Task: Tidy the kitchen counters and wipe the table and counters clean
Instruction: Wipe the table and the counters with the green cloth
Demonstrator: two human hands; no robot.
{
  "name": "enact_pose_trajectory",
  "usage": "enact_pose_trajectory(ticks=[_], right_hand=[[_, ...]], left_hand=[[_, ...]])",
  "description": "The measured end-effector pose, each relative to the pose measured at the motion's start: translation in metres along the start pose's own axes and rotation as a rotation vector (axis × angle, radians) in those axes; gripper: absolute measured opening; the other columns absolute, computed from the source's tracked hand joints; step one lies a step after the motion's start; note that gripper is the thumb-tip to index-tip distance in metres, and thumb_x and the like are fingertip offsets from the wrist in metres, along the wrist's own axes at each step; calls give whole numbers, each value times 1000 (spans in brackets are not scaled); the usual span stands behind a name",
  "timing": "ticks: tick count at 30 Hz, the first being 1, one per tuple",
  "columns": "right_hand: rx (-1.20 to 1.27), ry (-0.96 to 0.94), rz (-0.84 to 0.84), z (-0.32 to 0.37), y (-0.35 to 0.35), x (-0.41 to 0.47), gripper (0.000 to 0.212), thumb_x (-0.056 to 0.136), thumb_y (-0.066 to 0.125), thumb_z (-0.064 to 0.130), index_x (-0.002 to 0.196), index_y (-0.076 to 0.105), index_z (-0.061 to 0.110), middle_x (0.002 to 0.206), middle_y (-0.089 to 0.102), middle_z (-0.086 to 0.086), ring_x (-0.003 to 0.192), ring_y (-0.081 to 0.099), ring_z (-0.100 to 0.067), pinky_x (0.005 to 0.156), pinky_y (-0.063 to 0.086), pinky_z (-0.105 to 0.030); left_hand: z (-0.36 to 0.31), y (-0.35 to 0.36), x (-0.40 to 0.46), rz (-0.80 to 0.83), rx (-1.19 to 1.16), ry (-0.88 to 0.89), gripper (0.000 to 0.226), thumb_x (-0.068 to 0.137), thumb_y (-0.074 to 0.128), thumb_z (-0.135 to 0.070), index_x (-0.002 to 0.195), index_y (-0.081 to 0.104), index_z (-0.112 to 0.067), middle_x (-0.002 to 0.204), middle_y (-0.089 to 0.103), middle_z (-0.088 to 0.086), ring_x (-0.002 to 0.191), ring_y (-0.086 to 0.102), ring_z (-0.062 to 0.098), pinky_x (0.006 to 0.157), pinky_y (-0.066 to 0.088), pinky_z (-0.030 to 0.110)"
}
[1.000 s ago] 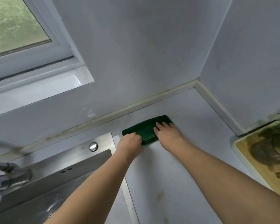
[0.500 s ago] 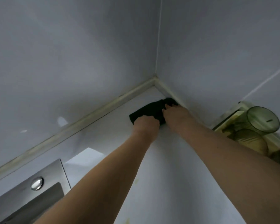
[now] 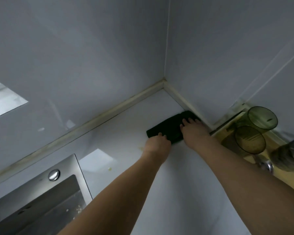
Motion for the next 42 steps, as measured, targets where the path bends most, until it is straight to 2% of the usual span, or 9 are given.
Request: enact_pose_trajectory(ticks=[4,7,13,18,21,23,28,34,42], right_hand=[[31,-41,-23,28,-2,-9,55,95,39,10,148,28,3,158,16,-14,141,22,-33,116,22,-43],[63,-70,-15,57,-4,-22,56,95,42,8,148,26,2,157,15,-15,138,27,-32,113,29,-41],[-9,-227,-71,148,-13,-46,55,94,43,12,146,31,3,156,19,-15,135,31,-32,105,37,-39],[-99,-332,-80,225,-19,-64,58,96,41,14,149,22,4,159,8,-18,143,18,-34,113,25,-40],[-125,-310,-65,233,-18,-70,56,96,42,15,148,25,4,158,9,-19,142,18,-35,113,25,-40],[-117,-315,-58,230,-12,-79,57,95,43,14,149,25,4,158,9,-19,142,19,-34,113,27,-39],[-139,-288,-15,234,15,-108,58,97,42,17,149,22,3,158,4,-21,143,13,-37,115,22,-42],[-37,-207,-14,232,36,-116,66,100,33,18,150,-7,2,158,-14,-18,147,-7,-33,119,4,-43],[35,-205,-18,183,42,-111,67,99,33,13,151,-8,4,158,-16,-15,147,-8,-33,120,5,-41]], left_hand=[[13,19,-26,-22,12,1,45,99,36,-7,144,39,-4,148,38,15,123,48,30,89,48,39],[30,38,-49,-32,-23,-33,46,97,37,-7,143,40,-5,148,39,15,120,51,28,89,49,39],[76,94,-120,45,-103,-179,59,96,36,-8,152,17,-3,158,18,17,133,42,29,96,45,39],[112,133,-184,74,-92,-288,65,92,40,-9,152,16,-2,157,20,18,141,29,29,117,18,38],[109,136,-187,27,-103,-306,54,88,41,-7,141,37,-3,137,44,15,121,47,28,105,31,34],[103,133,-189,25,-93,-284,45,88,39,-5,133,44,-2,124,50,13,109,51,28,95,37,34],[75,140,-214,47,-36,-247,45,90,40,-3,135,42,1,124,49,14,106,50,29,89,41,35],[71,130,-211,66,-133,-286,39,94,35,-1,131,46,-3,125,48,14,109,49,28,78,44,34],[43,102,-180,84,-160,-266,29,91,41,-1,113,59,-5,114,57,12,102,53,27,72,39,30]])
Point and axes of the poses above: each hand's wrist, its own x-axis towards the middle knuckle, its own y-axis out of the palm, z = x × y, the point moved 1 cm from there along x, towards the middle knuckle
